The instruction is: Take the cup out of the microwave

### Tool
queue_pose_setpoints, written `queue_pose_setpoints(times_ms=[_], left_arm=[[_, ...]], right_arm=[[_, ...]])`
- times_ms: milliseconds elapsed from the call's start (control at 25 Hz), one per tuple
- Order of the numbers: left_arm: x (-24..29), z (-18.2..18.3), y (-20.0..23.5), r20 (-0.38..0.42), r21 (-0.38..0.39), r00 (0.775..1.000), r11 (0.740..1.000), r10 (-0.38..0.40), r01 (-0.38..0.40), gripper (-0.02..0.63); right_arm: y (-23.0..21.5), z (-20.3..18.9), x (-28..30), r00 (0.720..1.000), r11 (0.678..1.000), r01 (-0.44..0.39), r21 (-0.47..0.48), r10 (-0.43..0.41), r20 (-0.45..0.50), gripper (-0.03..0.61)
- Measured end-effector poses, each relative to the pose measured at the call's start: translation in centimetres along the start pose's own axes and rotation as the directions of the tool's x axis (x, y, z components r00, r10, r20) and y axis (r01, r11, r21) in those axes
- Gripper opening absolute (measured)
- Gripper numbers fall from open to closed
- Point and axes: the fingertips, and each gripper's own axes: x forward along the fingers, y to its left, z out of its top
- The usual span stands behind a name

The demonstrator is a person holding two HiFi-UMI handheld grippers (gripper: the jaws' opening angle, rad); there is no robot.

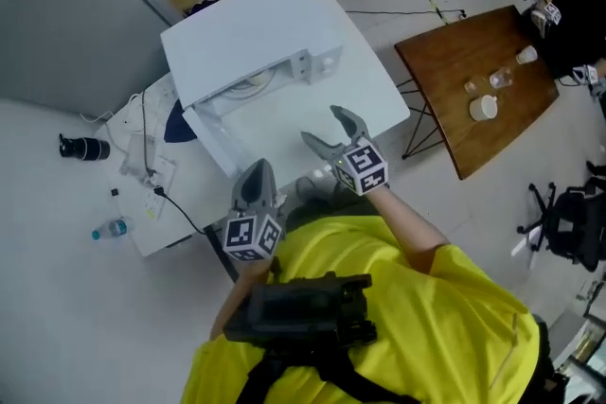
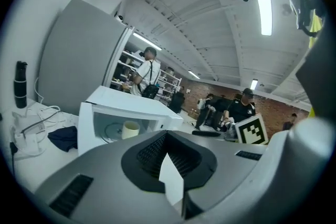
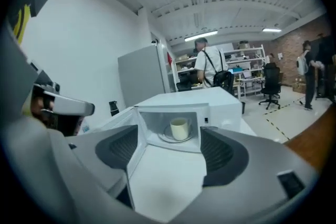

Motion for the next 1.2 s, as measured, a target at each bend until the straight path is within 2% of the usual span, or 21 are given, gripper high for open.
queue_pose_setpoints(times_ms=[40, 80, 240, 320, 480, 680, 800, 880, 1040, 1120, 1200], left_arm=[[0.0, 0.2, 0.8, 0.016, -0.005, 0.999, 0.999, 0.036, -0.036, 0.000], [0.0, 0.3, 1.6, 0.027, -0.008, 0.997, 0.998, 0.070, -0.070, 0.000], [-0.2, -0.1, 3.9, 0.019, 0.000, 0.985, 0.985, 0.171, -0.171, 0.000], [-0.2, 0.0, 4.8, 0.019, -0.008, 0.979, 0.979, 0.205, -0.205, 0.000], [0.1, 0.0, 5.4, 0.013, 0.014, 0.973, 0.972, 0.232, -0.233, 0.000], [0.5, -0.2, 5.0, -0.005, 0.016, 0.974, 0.973, 0.229, -0.229, 0.000], [0.8, -0.2, 5.0, -0.015, 0.021, 0.974, 0.974, 0.224, -0.224, 0.000], [1.3, 0.0, 5.1, -0.012, 0.022, 0.976, 0.976, 0.219, -0.219, 0.000], [1.9, 1.2, 5.0, 0.046, -0.003, 0.977, 0.979, 0.206, -0.206, 0.000], [1.6, 1.1, 5.0, 0.046, 0.009, 0.976, 0.977, 0.212, -0.213, 0.000], [1.4, 0.7, 5.1, 0.030, 0.013, 0.976, 0.976, 0.218, -0.218, 0.000]], right_arm=[[0.3, -0.4, 2.2, 1.000, 1.000, -0.022, -0.005, 0.022, -0.013, 0.399], [0.6, -0.8, 4.4, 0.999, 0.999, -0.041, -0.013, 0.041, -0.024, 0.447], [1.0, -2.4, 11.3, 0.994, 0.994, -0.098, -0.041, 0.095, -0.056, 0.449], [0.8, -3.8, 14.5, 0.988, 0.991, -0.129, -0.033, 0.125, -0.096, 0.544], [0.0, -5.0, 20.5, 0.981, 0.989, -0.144, -0.038, 0.138, -0.134, 0.545], [-3.0, -6.2, 27.8, 0.991, 0.998, -0.036, -0.054, 0.029, -0.132, 0.545], [-4.0, -7.6, 31.0, 0.990, 0.998, 0.000, -0.068, -0.010, -0.142, 0.543], [-4.5, -7.8, 32.5, 0.991, 0.997, 0.015, -0.078, -0.025, -0.131, 0.528], [-4.8, -7.6, 34.3, 0.992, 0.996, 0.018, -0.089, -0.030, -0.127, 0.515], [-4.3, -7.0, 34.5, 0.990, 0.994, 0.006, -0.105, -0.021, -0.143, 0.476], [-4.0, -6.8, 34.3, 0.987, 0.993, 0.001, -0.119, -0.021, -0.161, 0.463]])
